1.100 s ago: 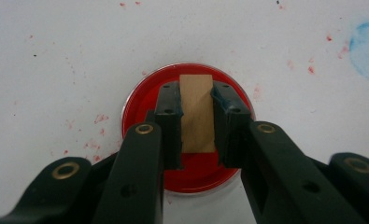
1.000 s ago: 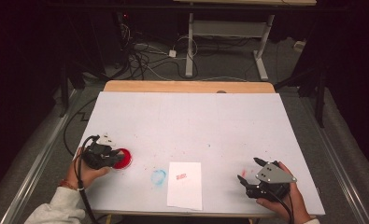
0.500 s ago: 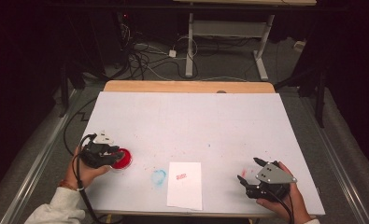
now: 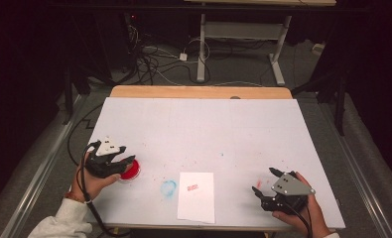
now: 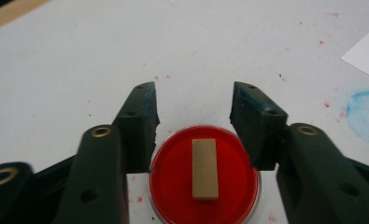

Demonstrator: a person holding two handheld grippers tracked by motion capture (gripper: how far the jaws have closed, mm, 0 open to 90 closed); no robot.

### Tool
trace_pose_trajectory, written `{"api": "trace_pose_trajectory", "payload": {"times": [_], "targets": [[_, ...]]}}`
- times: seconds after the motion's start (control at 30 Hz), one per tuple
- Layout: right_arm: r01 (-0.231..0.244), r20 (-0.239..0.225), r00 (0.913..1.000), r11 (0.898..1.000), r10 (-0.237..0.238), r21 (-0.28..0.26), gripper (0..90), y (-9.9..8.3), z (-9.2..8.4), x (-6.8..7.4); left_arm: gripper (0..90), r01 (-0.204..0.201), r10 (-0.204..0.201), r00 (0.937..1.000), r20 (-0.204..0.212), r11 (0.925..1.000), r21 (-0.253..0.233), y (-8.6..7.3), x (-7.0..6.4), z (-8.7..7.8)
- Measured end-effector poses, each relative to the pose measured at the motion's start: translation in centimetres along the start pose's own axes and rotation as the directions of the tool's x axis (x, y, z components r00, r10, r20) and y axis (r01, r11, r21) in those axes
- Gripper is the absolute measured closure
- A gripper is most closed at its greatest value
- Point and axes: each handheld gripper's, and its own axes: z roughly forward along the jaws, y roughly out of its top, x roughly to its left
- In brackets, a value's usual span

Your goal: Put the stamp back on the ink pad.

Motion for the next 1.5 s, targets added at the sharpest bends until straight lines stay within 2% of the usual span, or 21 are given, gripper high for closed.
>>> {"api": "trace_pose_trajectory", "payload": {"times": [0.17,0.3,0.43,0.47,0.53,0.6,0.67,0.73,0.93,0.97,1.2,1.27,1.4,1.5], "targets": [[-0.001,-0.001,1.0000,1.000,0.001,0.001,21.8,0.0,0.0,0.0,32.9,-0.016,0.015,0.9997,-0.019,0.9978,-0.064,0.4,-0.8,-0.1],[-0.002,-0.001,1.0000,1.000,0.002,0.000,21.7,0.0,0.0,0.0,21.4,-0.029,0.027,0.9992,-0.029,0.9960,-0.084,0.7,-1.5,0.0],[-0.002,0.000,1.0000,1.000,0.002,-0.002,21.8,0.0,0.0,0.0,17.3,-0.045,0.041,0.9985,-0.036,0.9889,-0.141,1.0,-2.2,-0.1],[-0.004,0.001,1.0000,1.000,0.004,-0.002,21.8,0.0,0.0,0.0,17.3,-0.059,0.053,0.9978,-0.041,0.9845,-0.165,1.1,-2.3,-0.2],[-0.006,0.002,1.0000,1.000,0.006,-0.003,21.8,0.0,0.0,0.0,17.1,-0.054,0.049,0.9983,-0.032,0.9814,-0.184,1.2,-2.5,-0.3],[-0.006,0.002,1.0000,1.000,0.006,-0.004,21.8,0.0,-0.1,0.0,16.4,-0.054,0.047,0.9981,-0.040,0.9767,-0.208,1.2,-2.7,-0.3],[-0.007,0.002,1.0000,1.000,0.007,-0.006,21.8,0.0,-0.1,0.0,16.3,-0.065,0.058,0.9976,-0.038,0.9726,-0.223,1.3,-2.9,-0.4],[-0.009,0.003,1.0000,1.000,0.009,-0.007,21.8,0.0,-0.1,0.0,16.3,-0.066,0.060,0.9977,-0.032,0.9662,-0.249,1.4,-3.2,-0.5],[-0.012,0.003,0.9999,1.000,0.012,-0.014,21.7,0.1,-0.2,0.0,16.3,-0.094,0.083,0.9951,-0.053,0.9610,-0.260,1.8,-4.3,-0.7],[-0.008,0.001,1.0000,1.000,0.008,-0.015,21.8,0.2,-0.2,0.0,16.4,-0.085,0.075,0.9960,-0.048,0.9629,-0.256,1.8,-4.5,-0.8],[-0.011,0.002,0.9999,1.000,0.011,-0.025,21.8,0.3,-0.4,0.0,16.4,-0.122,0.110,0.9922,-0.058,0.9528,-0.278,1.6,-5.6,-1.1],[-0.013,0.003,0.9999,1.000,0.013,-0.028,21.7,0.3,-0.4,0.0,16.4,-0.129,0.119,0.9914,-0.055,0.9522,-0.277,1.5,-5.8,-1.2],[-0.009,0.001,1.0000,1.000,0.010,-0.029,21.7,0.4,-0.4,0.1,16.3,-0.124,0.111,0.9919,-0.061,0.9542,-0.272,0.9,-6.2,-1.2],[-0.009,0.001,1.0000,0.999,0.009,-0.031,21.7,0.5,-0.4,0.2,16.3,-0.145,0.131,0.9889,-0.071,0.9532,-0.265,0.5,-6.5,-1.2]]}}
